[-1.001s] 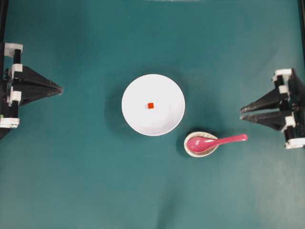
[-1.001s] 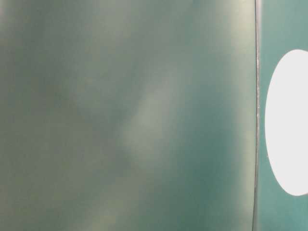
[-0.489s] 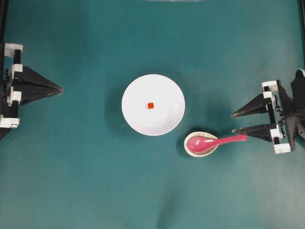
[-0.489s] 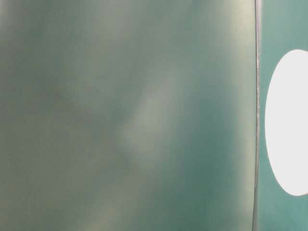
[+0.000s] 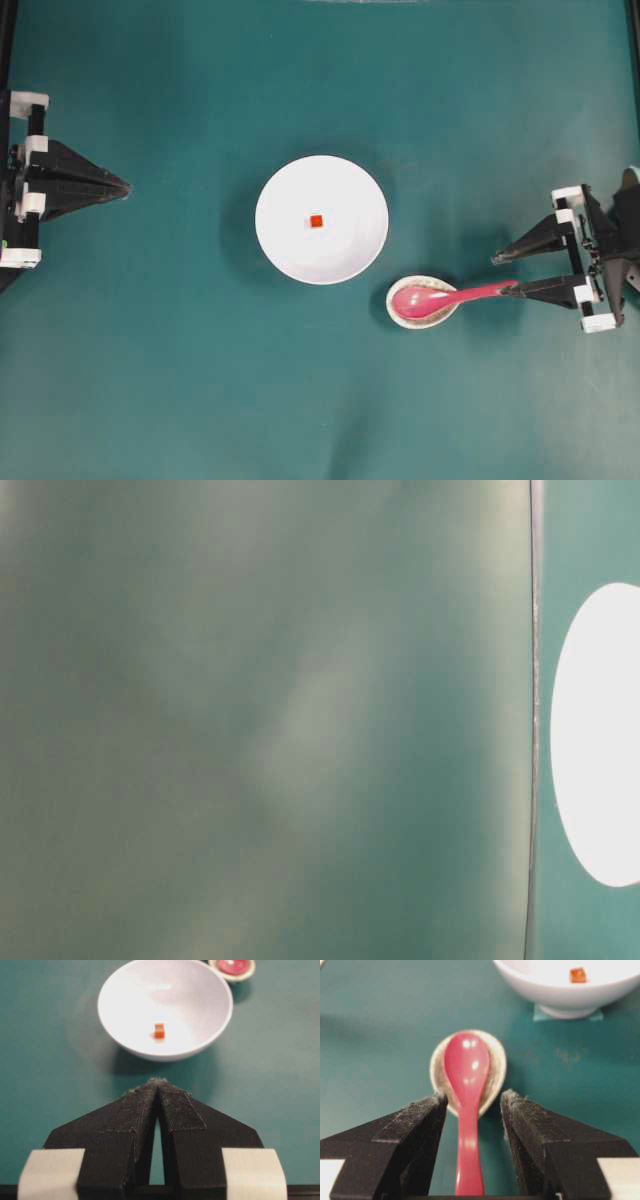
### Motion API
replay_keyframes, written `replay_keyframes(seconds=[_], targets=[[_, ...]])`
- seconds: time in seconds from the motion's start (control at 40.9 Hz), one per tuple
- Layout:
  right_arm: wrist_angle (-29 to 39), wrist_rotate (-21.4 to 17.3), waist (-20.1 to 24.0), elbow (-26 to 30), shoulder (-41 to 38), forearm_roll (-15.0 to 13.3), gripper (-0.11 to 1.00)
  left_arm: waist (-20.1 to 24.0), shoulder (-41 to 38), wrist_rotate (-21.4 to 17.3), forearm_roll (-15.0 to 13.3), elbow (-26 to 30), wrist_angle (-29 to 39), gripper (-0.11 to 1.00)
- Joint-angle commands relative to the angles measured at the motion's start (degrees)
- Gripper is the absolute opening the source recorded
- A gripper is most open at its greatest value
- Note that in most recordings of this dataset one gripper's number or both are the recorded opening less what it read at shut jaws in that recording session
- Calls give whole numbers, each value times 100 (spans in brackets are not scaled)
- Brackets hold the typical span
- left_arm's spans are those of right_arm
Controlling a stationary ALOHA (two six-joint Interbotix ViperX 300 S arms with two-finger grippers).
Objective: Grip the spoon and scoop the red block from the bowl with right arm.
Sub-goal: 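Move the open right gripper left toward the pink spoon handle, then close the right gripper on the end of the pink spoon handle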
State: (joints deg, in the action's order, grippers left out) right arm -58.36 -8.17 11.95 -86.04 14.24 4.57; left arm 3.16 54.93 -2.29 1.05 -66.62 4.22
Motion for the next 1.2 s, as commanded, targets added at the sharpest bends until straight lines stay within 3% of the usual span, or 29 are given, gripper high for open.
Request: replay_keyframes(seconds=[0.0,0.366,0.611,1.172], targets=[[-290,-35,79,44,-246,44,54,18,-44,-35,18,158,-18,0],[-809,-35,598,176,-1195,554,54,18,-44,-53,18,141,141,0],[-940,-35,914,352,-1723,1046,54,18,-44,-44,18,141,149,0],[-1046,-35,1020,360,-1986,1143,53,18,-44,-44,18,132,185,0]])
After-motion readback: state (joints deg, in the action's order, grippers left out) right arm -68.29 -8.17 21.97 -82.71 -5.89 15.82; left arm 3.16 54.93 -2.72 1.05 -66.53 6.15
